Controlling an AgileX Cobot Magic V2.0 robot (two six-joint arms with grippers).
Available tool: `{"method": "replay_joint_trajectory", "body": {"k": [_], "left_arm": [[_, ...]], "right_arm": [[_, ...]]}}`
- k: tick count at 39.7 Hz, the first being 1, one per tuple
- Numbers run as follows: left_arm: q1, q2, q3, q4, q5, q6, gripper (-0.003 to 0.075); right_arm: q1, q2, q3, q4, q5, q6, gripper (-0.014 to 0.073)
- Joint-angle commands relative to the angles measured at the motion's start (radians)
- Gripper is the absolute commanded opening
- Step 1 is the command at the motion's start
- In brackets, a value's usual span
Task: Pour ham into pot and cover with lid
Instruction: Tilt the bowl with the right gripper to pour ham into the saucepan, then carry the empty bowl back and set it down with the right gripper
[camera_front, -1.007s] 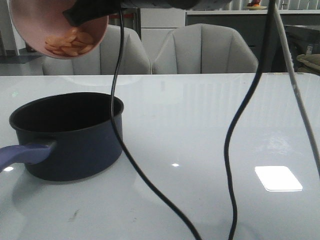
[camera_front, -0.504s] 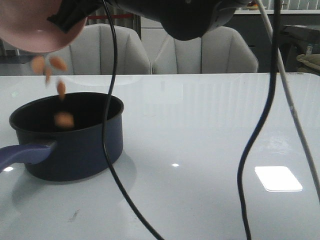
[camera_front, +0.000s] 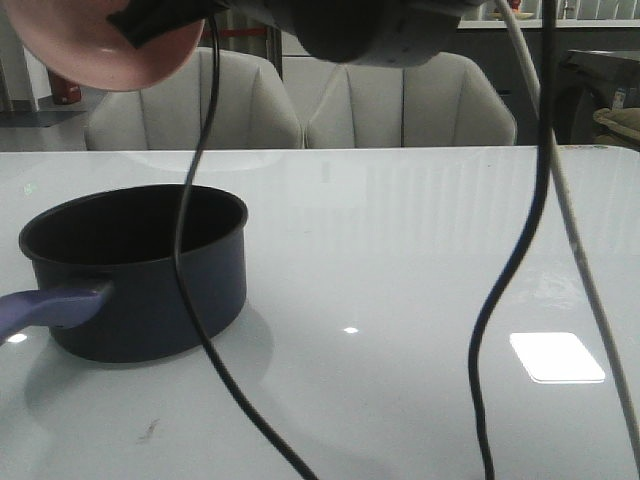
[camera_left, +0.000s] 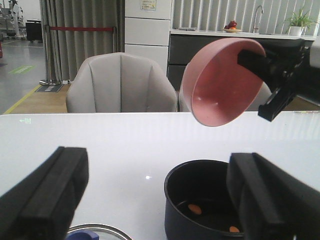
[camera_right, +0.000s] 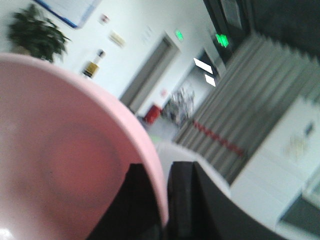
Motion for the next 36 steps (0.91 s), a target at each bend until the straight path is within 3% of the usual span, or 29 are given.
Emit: {"method": "replay_joint_trajectory", "body": {"k": [1, 9, 23, 28, 36], "left_arm": [[-0.008, 0.01, -0.025, -0.005, -0.07, 0.0, 0.0607], [-0.008, 0.01, -0.025, -0.005, -0.07, 0.0, 0.0607], [-0.008, 0.01, -0.025, -0.005, -0.07, 0.0, 0.0607], [-0.008, 0.01, -0.025, -0.005, -0.07, 0.0, 0.0607], [-0.008, 0.01, -0.025, -0.005, -0.07, 0.0, 0.0607]], "right_arm": [[0.019, -0.137, -0.027, 0.236, 0.059, 0.009, 0.0141], [-0.008, -0.28, -0.027, 0.413, 0.518, 0.008, 0.0141], [-0.176, -0.426, -0.025, 0.41, 1.127, 0.008, 0.0141], [-0.263, -0.442, -0.025, 0.258, 1.249, 0.104, 0.0141], [-0.362, -0.441, -0.025, -0.233, 1.453, 0.589, 0.0141]]}}
